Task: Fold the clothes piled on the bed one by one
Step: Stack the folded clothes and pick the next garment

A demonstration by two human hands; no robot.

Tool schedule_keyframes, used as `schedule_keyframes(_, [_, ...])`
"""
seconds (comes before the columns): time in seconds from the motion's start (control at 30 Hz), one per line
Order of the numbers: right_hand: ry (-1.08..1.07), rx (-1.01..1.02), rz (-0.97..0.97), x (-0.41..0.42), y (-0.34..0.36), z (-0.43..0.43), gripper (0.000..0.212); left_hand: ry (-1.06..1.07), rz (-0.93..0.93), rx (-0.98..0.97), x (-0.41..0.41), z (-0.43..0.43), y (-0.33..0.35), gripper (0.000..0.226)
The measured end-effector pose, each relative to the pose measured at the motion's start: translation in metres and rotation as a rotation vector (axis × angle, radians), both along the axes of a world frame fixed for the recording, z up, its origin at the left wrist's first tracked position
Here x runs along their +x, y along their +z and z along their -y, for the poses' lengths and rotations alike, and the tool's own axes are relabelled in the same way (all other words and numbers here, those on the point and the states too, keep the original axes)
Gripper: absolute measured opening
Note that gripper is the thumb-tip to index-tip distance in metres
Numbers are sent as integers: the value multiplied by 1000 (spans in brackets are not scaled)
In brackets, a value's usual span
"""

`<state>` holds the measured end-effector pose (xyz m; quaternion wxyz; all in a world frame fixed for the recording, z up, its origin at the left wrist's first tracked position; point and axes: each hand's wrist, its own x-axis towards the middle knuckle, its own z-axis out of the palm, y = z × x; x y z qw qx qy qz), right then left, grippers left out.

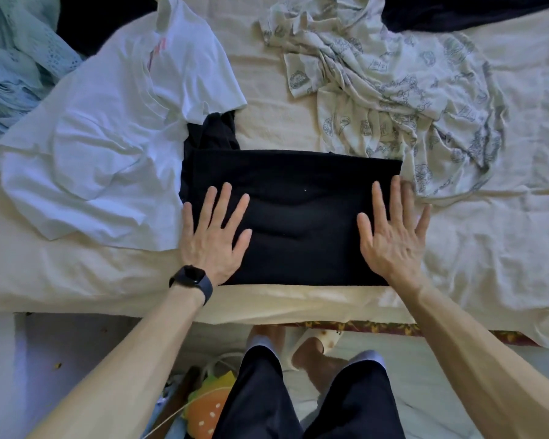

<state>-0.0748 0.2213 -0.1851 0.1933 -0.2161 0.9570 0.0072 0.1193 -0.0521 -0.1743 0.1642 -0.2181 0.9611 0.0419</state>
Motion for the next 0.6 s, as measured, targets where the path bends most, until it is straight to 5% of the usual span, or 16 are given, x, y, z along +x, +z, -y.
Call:
schedule_keyframes(0.2, [-171,22,140,-3,23,-63,64,-153,18,340,-34,-145,1,82])
schedule_keyframes(0.33, [-114,66,185,8,31,-99,63,-192,21,315,-68,-219,4,94])
schedule_keyframes(0.53, [18,40,242,0,44,-115,64,-77,-277,154,-83,-233,22,57])
schedule_keyframes(0.6, [33,13,297,-8,50,-116,64,68,-379,262,-82,-229,32,39])
